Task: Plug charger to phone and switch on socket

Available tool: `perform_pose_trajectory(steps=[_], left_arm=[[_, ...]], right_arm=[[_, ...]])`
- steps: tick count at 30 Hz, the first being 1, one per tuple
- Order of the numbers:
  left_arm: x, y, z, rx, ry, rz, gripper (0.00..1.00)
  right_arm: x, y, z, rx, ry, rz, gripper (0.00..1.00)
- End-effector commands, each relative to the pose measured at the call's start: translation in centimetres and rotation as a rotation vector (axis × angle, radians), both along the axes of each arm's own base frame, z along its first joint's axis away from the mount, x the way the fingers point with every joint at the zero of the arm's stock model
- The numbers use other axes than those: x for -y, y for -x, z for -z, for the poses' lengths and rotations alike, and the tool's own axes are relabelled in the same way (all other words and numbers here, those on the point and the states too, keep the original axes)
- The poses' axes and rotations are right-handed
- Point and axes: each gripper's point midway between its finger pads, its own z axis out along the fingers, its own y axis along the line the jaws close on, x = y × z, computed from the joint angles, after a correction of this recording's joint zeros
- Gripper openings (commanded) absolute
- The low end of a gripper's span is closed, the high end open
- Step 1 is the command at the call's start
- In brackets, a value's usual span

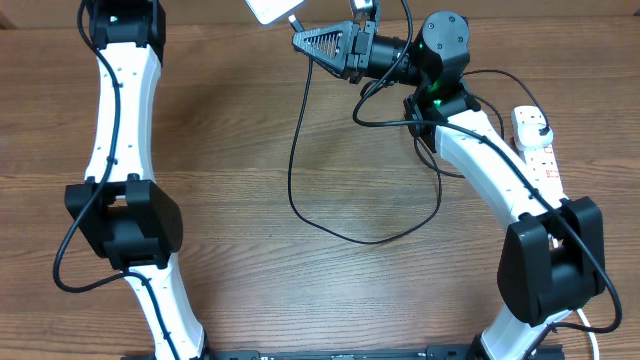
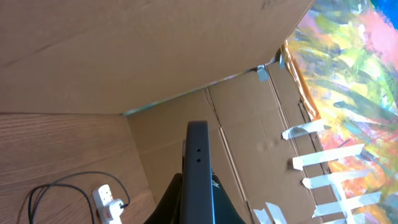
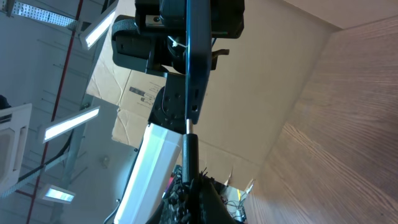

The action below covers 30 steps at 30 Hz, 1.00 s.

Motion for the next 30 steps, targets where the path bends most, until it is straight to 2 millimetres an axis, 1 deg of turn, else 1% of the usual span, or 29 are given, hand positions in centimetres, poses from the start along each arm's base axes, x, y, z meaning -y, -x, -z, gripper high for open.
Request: perform_pose_trajectory(steps=[1, 8, 30], left_arm=[[0.6, 0.8, -1.3, 0.045, -0.008, 0.009, 0.04], [1.4, 1.0, -1.2, 0.038, -0.01, 0.031, 0.04], [1.6, 1.2, -1.1, 0.032, -0.011, 0.043, 0.04]], right_arm=[[0.2, 0.8, -2.2, 0.046, -0.019, 0.001, 0.04], [0.3, 0.6, -2.2, 0.046, -0.021, 0.01, 0.04], [0.6, 0.1, -2.3, 0.041, -0.026, 0.036, 0.04]])
